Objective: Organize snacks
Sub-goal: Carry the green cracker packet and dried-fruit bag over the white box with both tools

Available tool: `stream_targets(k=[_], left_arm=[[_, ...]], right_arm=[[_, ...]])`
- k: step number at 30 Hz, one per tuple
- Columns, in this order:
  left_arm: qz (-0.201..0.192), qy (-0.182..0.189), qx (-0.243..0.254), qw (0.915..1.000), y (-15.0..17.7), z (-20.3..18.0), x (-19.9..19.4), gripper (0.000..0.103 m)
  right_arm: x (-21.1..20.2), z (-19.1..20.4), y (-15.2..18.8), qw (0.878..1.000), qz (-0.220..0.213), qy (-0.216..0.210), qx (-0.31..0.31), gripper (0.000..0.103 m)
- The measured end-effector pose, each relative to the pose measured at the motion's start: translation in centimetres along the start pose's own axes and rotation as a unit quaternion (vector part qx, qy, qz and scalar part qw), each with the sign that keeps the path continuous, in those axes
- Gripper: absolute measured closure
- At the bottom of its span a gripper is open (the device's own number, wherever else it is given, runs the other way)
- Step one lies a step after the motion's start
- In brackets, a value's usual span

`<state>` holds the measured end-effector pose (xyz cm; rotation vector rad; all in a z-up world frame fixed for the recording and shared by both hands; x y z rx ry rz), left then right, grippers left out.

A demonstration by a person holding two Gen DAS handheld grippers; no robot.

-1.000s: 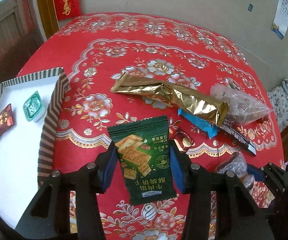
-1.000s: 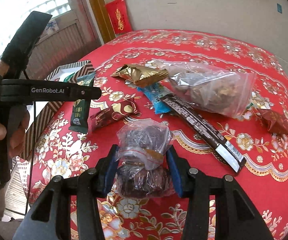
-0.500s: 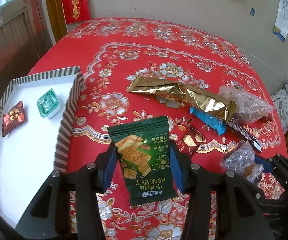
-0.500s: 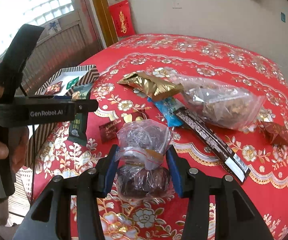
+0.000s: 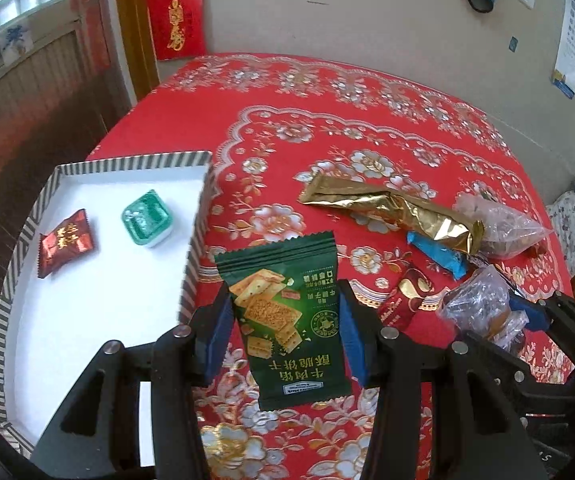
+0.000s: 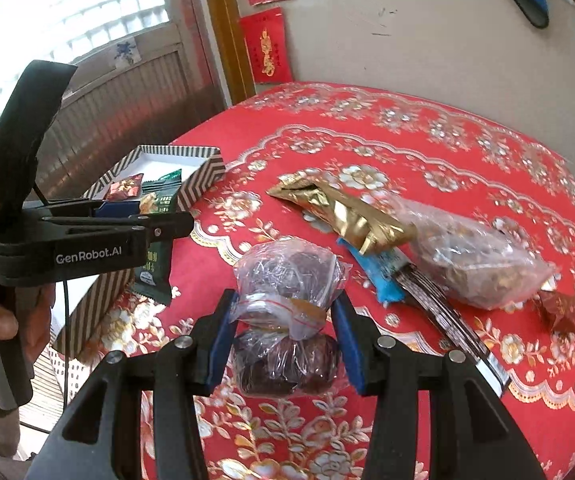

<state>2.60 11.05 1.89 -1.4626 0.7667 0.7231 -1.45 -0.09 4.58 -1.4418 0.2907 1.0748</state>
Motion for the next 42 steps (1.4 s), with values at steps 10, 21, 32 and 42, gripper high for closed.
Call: stream_targets(k=[10,21,32,42], left_arm=[[-0.01,-0.004,-0.013,0.9999,0.1,2.3,-1.2,0.053],[-0.017,-0.006,-0.025,0.9995,0.1,4.1,-2.1,0.053],[-0.011,-0.001,-0.039,0.9992,0.9,5.3,-1.6,0.053],[-0.006,-0.004,-0.051,0.9987,1.1,6.3,-1.4,0.053]], right_arm=[[0.9,2.2,-1.2,1.0,0.001,-0.005,-0.011,0.056],[1.1,4.4,-2.3,1.0,-0.006,-0.014,-0.026,0.057],[3.1,5.0,-1.6,0.998,0.024,-0.037,-0.049,0.047],[6.8,6.5,-0.6,0.971,0.099,-0.087,-0.2,0.037]])
Point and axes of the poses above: each gripper's, at about its wrist camera, not at the fingertips, and x roughly the way its jaws point, z to its left, y to its underside, the point moved 6 cm from there along x, roughly the way its jaws point, and after that the axes turned 4 degrees about x, right-handed, at the moved point
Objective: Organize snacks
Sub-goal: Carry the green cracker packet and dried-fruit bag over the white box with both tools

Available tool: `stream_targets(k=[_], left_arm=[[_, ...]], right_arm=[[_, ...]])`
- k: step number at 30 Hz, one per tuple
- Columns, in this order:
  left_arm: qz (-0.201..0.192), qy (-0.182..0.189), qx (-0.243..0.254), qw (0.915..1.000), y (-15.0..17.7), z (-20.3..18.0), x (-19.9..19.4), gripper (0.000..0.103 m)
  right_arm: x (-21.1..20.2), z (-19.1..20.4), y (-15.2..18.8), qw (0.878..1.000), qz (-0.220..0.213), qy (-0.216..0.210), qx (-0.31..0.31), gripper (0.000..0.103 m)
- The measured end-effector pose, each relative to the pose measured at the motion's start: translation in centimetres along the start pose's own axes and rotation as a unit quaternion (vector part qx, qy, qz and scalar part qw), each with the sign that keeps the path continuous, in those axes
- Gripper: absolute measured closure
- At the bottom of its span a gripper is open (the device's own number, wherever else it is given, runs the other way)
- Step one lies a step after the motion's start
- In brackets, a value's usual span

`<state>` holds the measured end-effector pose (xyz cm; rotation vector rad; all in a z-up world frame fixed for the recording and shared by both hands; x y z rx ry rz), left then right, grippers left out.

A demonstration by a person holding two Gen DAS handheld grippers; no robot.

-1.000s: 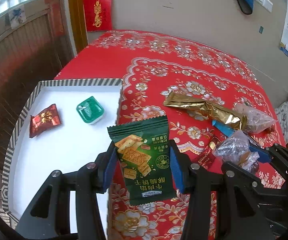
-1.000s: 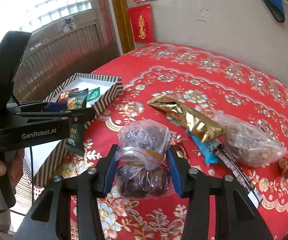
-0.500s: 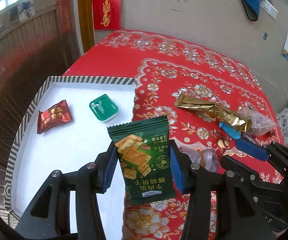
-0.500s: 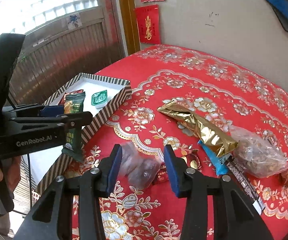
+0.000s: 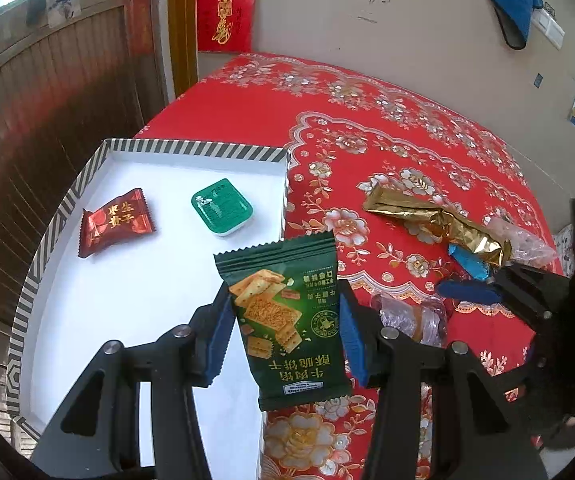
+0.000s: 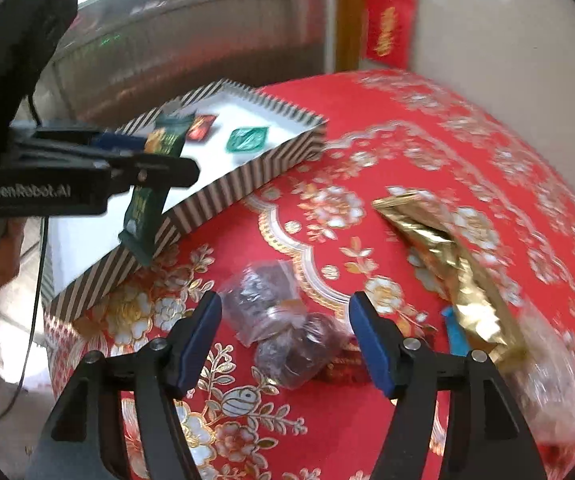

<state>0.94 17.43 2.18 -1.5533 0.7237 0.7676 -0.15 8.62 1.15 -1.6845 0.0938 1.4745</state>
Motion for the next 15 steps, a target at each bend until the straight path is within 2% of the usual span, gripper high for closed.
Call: stream_targets(k=[3,6,7,8,11,15], left_arm=[[0.001,-0.002,-0.003,1.0,0.1,0.3,0.0,0.053],[0.001,-0.004,-0.009,0.9999,-0.1,0.4,0.1,0.053],[0.002,-0.005,-0.009,0.9999,-0.1,0.3,0.1,0.053],[0.002,-0.005,-0.009,0.9999,-0.1,0.3,0.1,0.053],[0.003,-0.003,-0.009,1.0,0.0,0.2,0.3,0.053],[0.005,0.001,-0.003,1.0,0.2,-0.6,0.5,0.053]], right_arm=[[0.5,1.0,0.5,0.999,0.012,0.001,-0.05,0.036],[1.7,0.9,0.4,0.998,0.026,0.013,-0.05,0.036],[2.1,0.8,0.6,0.998,0.031,0.021,-0.047,0.039],[2.6,0.5,0.8,0.998,0.037,0.034,-0.044,0.056],[2.3,-0.6,1.3,1.0,0.019,0.006,0.017,0.058],[0.9,-0.8,2.3,0.998,-0.012,0.003,0.065,0.058]])
Point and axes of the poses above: each gripper's, at about its wrist camera, not at the fingertips, and x roughly the way its jaws point, z to its left, y to its underside, the point moved 6 cm from there along x, roughly the way its jaws point, and after that the axes turned 4 degrees about x, right-handed, at the moved point
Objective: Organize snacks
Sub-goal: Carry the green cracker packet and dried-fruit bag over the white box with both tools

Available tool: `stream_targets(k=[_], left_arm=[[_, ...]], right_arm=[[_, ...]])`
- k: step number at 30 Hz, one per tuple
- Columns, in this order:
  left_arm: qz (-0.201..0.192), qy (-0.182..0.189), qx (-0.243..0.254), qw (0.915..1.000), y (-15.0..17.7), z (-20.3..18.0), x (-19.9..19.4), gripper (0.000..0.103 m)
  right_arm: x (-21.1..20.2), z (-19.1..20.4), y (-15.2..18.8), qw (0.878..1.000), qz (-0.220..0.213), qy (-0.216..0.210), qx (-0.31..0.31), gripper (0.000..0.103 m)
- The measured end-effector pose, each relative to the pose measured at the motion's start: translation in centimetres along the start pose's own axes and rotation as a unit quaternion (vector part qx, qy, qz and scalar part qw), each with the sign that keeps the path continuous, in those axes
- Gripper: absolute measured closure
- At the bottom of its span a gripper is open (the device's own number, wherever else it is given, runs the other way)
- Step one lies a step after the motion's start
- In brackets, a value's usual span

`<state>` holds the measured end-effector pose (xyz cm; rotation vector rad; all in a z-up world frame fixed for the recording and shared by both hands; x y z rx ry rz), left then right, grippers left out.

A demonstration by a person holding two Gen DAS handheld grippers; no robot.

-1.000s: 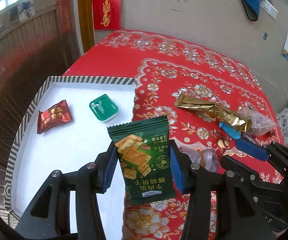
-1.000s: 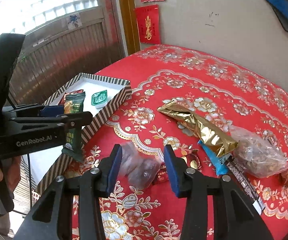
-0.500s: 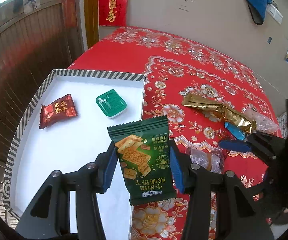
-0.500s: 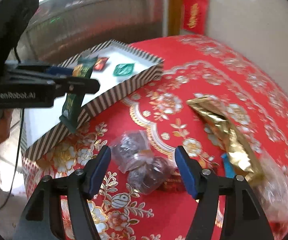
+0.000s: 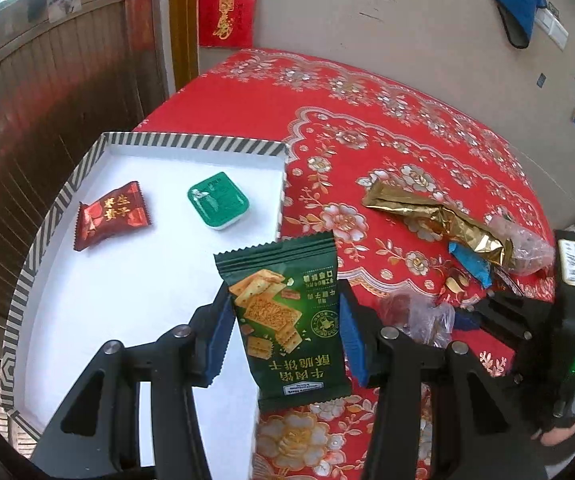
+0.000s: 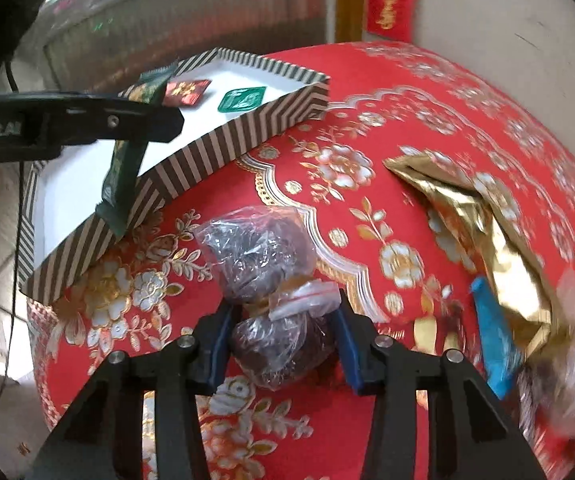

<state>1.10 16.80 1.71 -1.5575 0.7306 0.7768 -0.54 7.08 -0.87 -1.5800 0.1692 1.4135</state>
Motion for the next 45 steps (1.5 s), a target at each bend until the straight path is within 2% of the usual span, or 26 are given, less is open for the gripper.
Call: stream_targets(k=[4,5,14,26,45], left_arm=[[0.001,0.009,0.008,0.9999,0.3,-1.3,0.0,0.053],[0.001,0.012,0.011,0.9999,0.3,-1.7,0.1,0.053],[-0.006,0.022,0.027,0.9994,0.3,-3.5,-0.8,0.053],[-0.021,0.016,0.035,0.9991,-0.4,-3.2,-2.3,0.053],[-0.037,-0.023,0.003,0.9991,-1.2,2.7,-3.9,0.053]], right_arm=[[-3.1,-0.1,0.3,0.998,-0.055,0.009,0.04,0.06],[-3.4,-0.2,0.3,0.997,-0.06,0.001,0.056,0.063],[-6.4,-1.6,0.8,0.989,-0.104,0.019,0.105,0.065],[-7.2,-1.7,-0.6,0.986,-0.119,0.028,0.109,0.065],[-5.2,1.8,-5.3,0.991,-0.116,0.01,0.069,0.065]])
Point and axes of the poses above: each gripper's, at about its wrist camera, not at the fingertips, and x roughly the way its jaws point, z to its left, y to its underside, the point moved 6 cm from there along x, roughly the way its jaws point, and after that the axes turned 4 degrees about x, right-handed, at the moved point
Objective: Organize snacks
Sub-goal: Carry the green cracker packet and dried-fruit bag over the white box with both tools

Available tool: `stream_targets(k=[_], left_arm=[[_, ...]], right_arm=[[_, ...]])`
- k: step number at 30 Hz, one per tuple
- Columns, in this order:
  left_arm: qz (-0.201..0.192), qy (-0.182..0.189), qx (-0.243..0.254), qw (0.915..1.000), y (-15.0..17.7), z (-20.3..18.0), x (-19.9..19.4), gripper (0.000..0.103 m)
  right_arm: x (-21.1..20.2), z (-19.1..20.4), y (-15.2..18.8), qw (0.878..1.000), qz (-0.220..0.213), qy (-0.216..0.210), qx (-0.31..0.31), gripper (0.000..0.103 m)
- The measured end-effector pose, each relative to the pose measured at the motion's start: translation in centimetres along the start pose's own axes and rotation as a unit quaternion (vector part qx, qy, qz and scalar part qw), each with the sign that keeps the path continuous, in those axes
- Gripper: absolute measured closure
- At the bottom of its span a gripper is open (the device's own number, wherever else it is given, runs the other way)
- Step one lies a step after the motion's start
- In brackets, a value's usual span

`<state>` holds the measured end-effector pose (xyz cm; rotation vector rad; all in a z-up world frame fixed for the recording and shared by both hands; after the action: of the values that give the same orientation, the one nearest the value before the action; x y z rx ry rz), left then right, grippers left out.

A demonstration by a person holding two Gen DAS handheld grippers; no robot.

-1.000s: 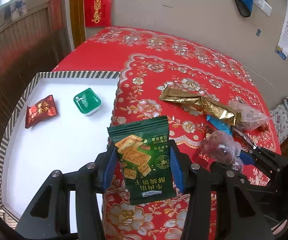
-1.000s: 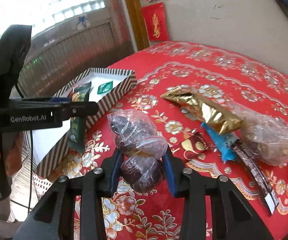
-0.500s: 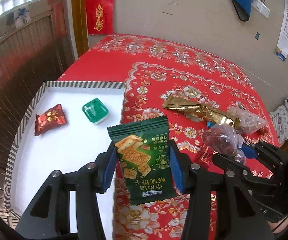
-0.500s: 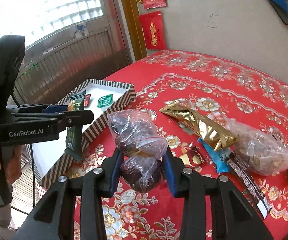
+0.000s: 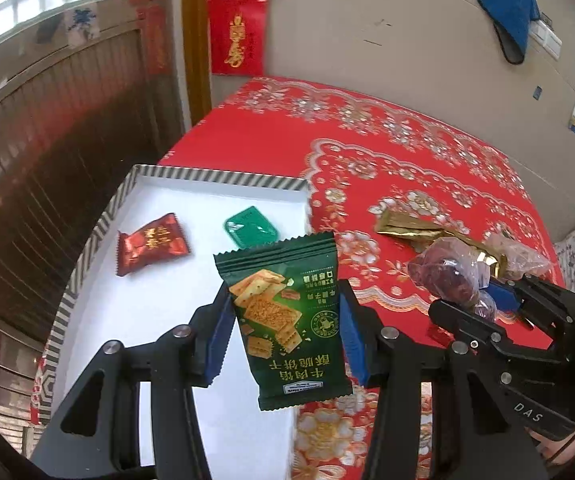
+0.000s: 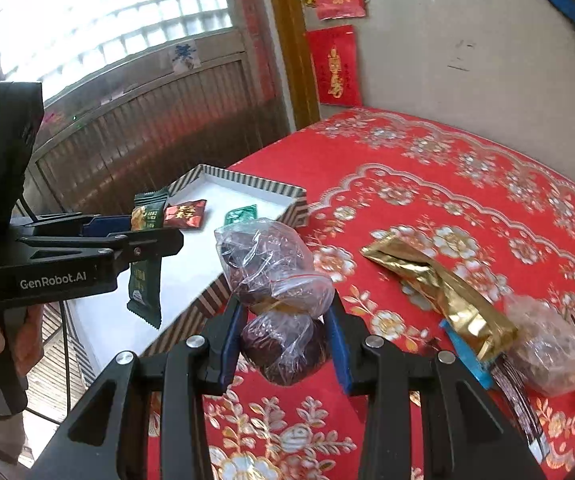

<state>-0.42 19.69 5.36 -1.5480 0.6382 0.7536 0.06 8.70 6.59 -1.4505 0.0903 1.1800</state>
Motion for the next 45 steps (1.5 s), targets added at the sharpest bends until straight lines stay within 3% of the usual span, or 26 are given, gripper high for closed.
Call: stream_targets(k=[15,26,37,45], left_arm=[[0.01,-0.03,-0.04,0.9987,0.6,6.3,1.2,0.053],[0.035,-0.045,-0.067,0.9961,2.0,10.3,3.2,0.053],[0.061,-0.063,-0.077,0.9932,3.4,12.2,5.1,0.053],[0.067,-0.076,-0.078,0.9918,3.8,12.5,6.1,0.053]], right_arm=[[4.8,5.3,-3.2,0.998,0.025,-0.021,-0.051,0.065],[10.1,7.9,-3.4,0.994,0.068,-0.025,-0.078,0.065],[14.4,9.0,-2.7,0.989,0.109,-0.007,-0.103,0.064],[15.0,9.2,-2.1,0.987,0.118,-0.005,-0.108,0.063]])
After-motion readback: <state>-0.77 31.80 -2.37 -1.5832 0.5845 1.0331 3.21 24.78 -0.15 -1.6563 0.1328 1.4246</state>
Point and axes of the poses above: each gripper's, at about its wrist camera, not at the fingertips, and x roughly the way its jaws point, z to its left, y to its underside, the point moved 6 cm from there along x, roughly the way its jaws point, and after that the axes turned 4 degrees about x, right-handed, at the moved point
